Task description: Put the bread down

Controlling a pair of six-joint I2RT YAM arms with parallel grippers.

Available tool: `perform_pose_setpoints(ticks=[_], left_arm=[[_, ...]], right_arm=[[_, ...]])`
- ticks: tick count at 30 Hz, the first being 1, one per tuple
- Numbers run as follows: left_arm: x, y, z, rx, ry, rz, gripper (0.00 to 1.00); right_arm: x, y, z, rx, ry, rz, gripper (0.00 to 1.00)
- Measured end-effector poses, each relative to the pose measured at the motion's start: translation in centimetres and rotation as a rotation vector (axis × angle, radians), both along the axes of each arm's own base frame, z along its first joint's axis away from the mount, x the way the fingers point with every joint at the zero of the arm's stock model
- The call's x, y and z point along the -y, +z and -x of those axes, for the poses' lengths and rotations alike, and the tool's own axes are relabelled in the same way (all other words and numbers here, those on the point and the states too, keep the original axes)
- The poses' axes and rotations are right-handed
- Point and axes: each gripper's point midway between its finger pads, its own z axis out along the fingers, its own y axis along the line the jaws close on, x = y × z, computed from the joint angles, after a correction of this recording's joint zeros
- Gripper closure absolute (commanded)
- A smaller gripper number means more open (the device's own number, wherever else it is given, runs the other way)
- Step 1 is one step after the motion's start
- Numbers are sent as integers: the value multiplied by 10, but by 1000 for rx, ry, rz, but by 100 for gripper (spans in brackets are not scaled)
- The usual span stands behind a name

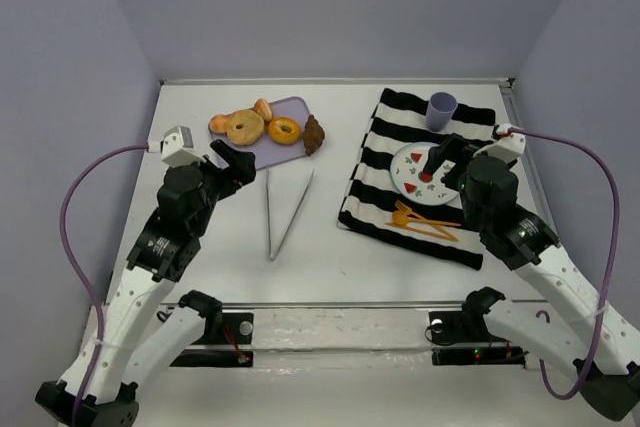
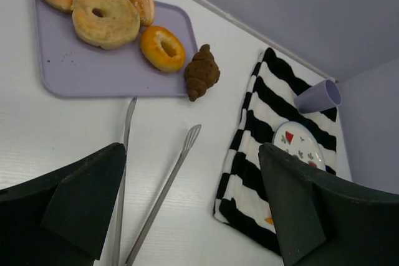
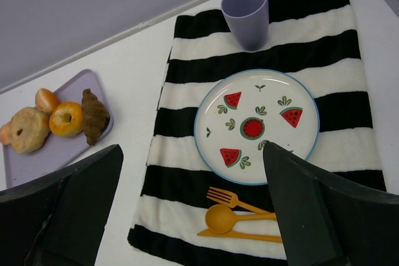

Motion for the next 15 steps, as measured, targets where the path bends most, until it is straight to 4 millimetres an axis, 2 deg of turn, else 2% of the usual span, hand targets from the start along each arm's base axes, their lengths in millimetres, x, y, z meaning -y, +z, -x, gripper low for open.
perform_pose_setpoints(ticks=[3,6,9,15], left_arm=[[3,-23,-4,-80,1,-14,1],[9,-52,-9,-179,-9,-35,1],[14,-89,-11,-293,-17,-66,1],[14,-161,13,-463,-29,-102,1]], right_arm=[[0,-1,0,-1,3,-2,0],[-2,-11,-1,-19,8,5,0],[-5,-21,-3,-47,14,20,0],[-7,-36,-4,-77,13,19,0]])
